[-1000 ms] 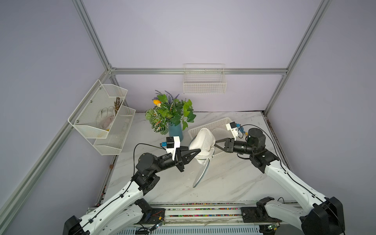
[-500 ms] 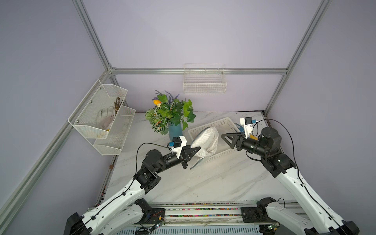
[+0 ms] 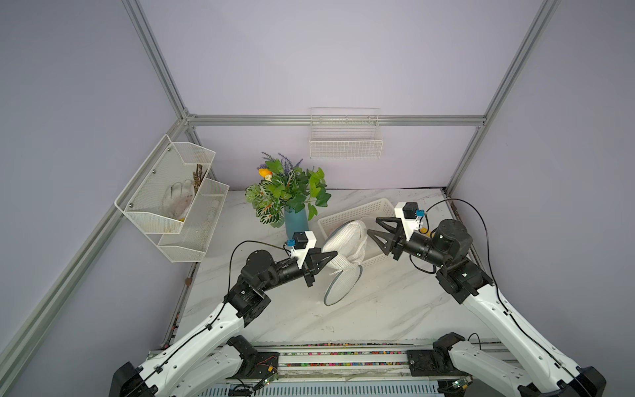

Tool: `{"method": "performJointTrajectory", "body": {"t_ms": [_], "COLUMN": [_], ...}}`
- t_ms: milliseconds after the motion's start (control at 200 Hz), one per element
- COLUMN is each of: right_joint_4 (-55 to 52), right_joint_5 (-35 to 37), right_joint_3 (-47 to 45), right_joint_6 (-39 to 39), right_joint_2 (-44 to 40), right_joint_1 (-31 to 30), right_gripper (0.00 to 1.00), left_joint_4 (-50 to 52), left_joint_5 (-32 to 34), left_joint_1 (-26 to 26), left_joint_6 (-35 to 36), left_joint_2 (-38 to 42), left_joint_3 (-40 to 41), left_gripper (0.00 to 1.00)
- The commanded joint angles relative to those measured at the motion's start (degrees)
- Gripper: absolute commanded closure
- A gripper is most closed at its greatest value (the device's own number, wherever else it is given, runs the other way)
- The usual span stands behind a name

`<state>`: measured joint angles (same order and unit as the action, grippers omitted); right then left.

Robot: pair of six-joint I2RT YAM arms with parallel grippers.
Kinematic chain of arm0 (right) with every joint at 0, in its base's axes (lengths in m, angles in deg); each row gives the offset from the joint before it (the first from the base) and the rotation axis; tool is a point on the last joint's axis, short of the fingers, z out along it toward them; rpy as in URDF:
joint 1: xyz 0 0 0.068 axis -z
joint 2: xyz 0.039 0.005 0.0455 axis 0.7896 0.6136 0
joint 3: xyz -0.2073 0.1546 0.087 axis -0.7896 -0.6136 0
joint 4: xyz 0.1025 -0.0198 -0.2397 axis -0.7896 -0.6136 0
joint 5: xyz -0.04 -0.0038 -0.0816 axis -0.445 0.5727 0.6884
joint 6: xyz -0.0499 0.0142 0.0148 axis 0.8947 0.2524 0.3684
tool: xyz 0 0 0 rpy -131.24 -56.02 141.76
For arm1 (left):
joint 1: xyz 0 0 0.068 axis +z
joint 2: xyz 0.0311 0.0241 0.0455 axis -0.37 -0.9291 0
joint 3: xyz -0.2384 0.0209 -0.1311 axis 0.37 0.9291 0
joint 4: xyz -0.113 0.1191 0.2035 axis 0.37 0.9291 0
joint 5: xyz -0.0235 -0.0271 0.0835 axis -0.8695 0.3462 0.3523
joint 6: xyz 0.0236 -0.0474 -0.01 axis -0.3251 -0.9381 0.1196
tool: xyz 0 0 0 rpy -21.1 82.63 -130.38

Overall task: Turn the laundry bag inside out
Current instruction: Turn over the laundry bag.

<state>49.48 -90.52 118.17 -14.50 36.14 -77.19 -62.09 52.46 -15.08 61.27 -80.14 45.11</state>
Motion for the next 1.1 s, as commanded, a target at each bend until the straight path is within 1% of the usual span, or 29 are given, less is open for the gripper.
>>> {"method": "performJointTrajectory", "body": {"t_ms": [0,75,195,210,275,280,385,510,585,640,645,655,755,845,905,960,1025,1095], "right_joint_4": [6.11,7.02,7.34,7.30,6.97,6.84,5.64,2.23,-0.96,-4.13,-4.81,-5.09,-8.90,-10.06,-10.44,-11.32,-12.90,-15.15], "right_joint_5": [4.05,6.43,9.06,9.66,11.18,11.53,14.49,15.21,11.97,7.84,7.01,6.64,1.50,1.12,3.72,6.93,7.41,8.22], "right_joint_3": [-0.47,-0.29,-0.48,-0.54,-1.02,-1.06,-1.84,-1.55,-0.80,-0.26,-0.23,-0.07,0.50,-0.23,-0.99,-1.51,-1.54,-1.36], "right_joint_6": [4.87,4.78,3.74,3.53,3.08,3.02,2.66,3.10,3.96,4.43,4.50,4.51,4.11,2.56,0.62,-1.72,-4.64,-7.99], "right_joint_2": [0.98,1.86,2.19,2.00,1.39,1.29,-0.19,-0.63,0.36,1.60,1.76,1.98,4.48,5.29,4.97,4.13,3.04,1.80], "right_joint_1": [-3.26,-4.27,-4.32,-4.29,-4.25,-4.30,-4.32,-3.96,-3.91,-3.96,-3.96,-3.97,-3.94,-3.79,-3.45,-2.58,-1.47,-1.21], "right_gripper": [0.45,0.51,0.71,0.75,0.86,0.88,1.00,1.00,1.00,1.00,0.98,0.98,0.87,0.79,0.75,0.69,0.64,0.58], "left_joint_4": [-2.98,-3.17,-2.51,-2.23,-0.84,-0.72,1.65,3.54,3.79,3.30,3.24,3.13,2.96,3.41,4.66,6.74,8.73,8.49], "left_joint_5": [-2.09,-2.48,-2.93,-2.97,-3.28,-3.28,-4.28,-7.74,-11.61,-14.60,-14.83,-15.38,-19.55,-21.30,-19.62,-14.67,-8.22,-5.06], "left_joint_1": [0.24,0.23,0.32,0.32,0.37,0.39,0.84,1.70,1.99,2.08,2.08,2.08,2.08,2.23,2.42,2.52,2.63,2.70], "left_joint_6": [-1.21,-1.25,-1.24,-1.15,-0.18,-0.10,1.42,2.86,3.75,4.36,4.37,4.44,6.45,8.73,10.42,11.95,12.92,12.52], "left_joint_2": [-0.22,-0.33,-0.15,-0.03,0.29,0.32,1.16,1.85,1.88,1.92,1.93,1.92,1.89,2.23,2.50,2.85,3.23,3.49], "left_joint_3": [-0.11,-0.21,-0.60,-0.64,-0.99,-1.04,-1.41,-2.24,-2.85,-3.39,-3.42,-3.52,-4.65,-5.40,-5.86,-6.18,-6.28,-5.65], "left_gripper": [1.00,1.00,1.00,1.00,1.00,1.00,1.00,1.00,1.00,1.00,1.00,1.00,1.00,1.00,1.00,1.00,1.00,1.00]}}
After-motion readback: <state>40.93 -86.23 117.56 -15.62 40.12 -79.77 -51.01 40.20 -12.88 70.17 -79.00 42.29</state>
